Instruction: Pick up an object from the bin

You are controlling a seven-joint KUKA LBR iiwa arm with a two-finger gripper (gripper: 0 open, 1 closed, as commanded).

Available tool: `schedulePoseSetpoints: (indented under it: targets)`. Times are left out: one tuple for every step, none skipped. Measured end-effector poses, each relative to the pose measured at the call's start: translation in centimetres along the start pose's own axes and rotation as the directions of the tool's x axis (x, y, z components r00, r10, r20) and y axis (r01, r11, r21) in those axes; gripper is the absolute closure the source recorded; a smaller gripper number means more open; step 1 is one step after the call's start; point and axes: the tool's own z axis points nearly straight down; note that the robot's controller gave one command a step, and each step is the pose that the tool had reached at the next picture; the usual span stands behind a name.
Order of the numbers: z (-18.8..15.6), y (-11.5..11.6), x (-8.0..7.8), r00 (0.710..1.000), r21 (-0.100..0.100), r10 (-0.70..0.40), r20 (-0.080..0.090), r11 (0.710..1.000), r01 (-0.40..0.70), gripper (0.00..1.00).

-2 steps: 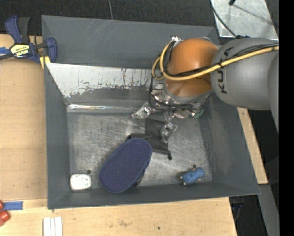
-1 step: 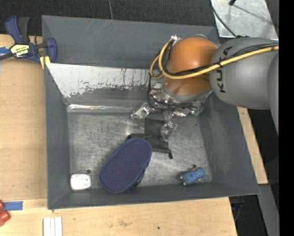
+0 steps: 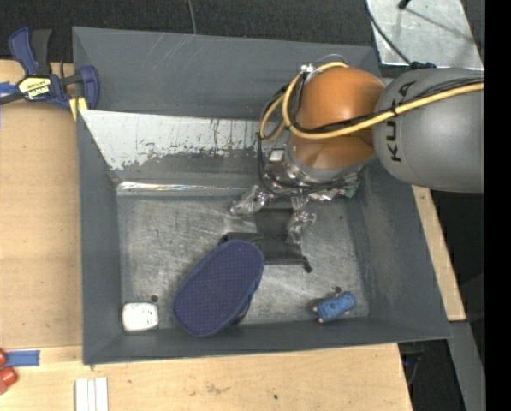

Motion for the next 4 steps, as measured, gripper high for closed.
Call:
schedulePoseSetpoints:
  targets:
    - [-0.9,2.6,-0.4,0.992,-0.009,-0.123,-0.007,0.992,0.123,0.0]
    - [-9.1,3.7,-1.4,0.98,-0.001,-0.198,-0.002,0.98,0.198,0.0]
    - [-11.1,3.6,-0.3,0.998,-0.005,-0.066,-0.004,0.998,0.066,0.0]
    - [-2.9,2.5,3.2,0.996,-0.015,-0.088,-0.011,0.996,0.088,0.0]
